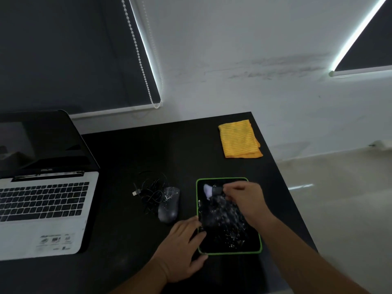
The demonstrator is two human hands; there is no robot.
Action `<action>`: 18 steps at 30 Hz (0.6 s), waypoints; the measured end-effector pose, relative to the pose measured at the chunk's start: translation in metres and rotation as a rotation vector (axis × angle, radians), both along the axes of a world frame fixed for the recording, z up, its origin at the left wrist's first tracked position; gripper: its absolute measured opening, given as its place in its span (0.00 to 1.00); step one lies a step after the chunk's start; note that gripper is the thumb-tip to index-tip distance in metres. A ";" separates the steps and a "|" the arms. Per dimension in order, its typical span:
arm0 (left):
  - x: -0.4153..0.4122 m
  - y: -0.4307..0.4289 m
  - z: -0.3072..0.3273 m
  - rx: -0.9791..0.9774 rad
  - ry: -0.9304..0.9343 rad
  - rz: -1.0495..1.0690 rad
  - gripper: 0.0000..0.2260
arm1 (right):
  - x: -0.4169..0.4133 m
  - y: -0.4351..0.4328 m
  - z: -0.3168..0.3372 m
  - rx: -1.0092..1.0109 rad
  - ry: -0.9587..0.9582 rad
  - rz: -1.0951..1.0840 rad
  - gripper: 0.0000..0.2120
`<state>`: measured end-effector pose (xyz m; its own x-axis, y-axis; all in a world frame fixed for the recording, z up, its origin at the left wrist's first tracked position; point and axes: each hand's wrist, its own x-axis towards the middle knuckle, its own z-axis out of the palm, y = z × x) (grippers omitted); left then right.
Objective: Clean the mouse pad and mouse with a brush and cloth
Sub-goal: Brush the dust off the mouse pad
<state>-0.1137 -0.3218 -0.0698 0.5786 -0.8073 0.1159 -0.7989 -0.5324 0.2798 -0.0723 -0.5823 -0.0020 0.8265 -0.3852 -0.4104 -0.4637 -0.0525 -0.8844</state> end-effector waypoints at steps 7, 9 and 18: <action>0.000 -0.001 -0.002 -0.003 0.047 0.008 0.23 | -0.007 0.036 -0.005 -0.303 -0.085 0.173 0.10; 0.000 0.000 -0.004 0.004 0.043 0.007 0.23 | -0.006 0.034 -0.007 -0.359 -0.084 0.195 0.09; 0.002 0.000 -0.007 0.002 0.044 -0.024 0.22 | -0.010 -0.035 0.030 -0.681 -0.076 -0.317 0.11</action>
<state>-0.1116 -0.3215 -0.0764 0.5637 -0.8211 0.0893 -0.7983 -0.5140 0.3139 -0.0827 -0.6178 0.0283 0.6501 -0.7577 0.0571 -0.4869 -0.4731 -0.7343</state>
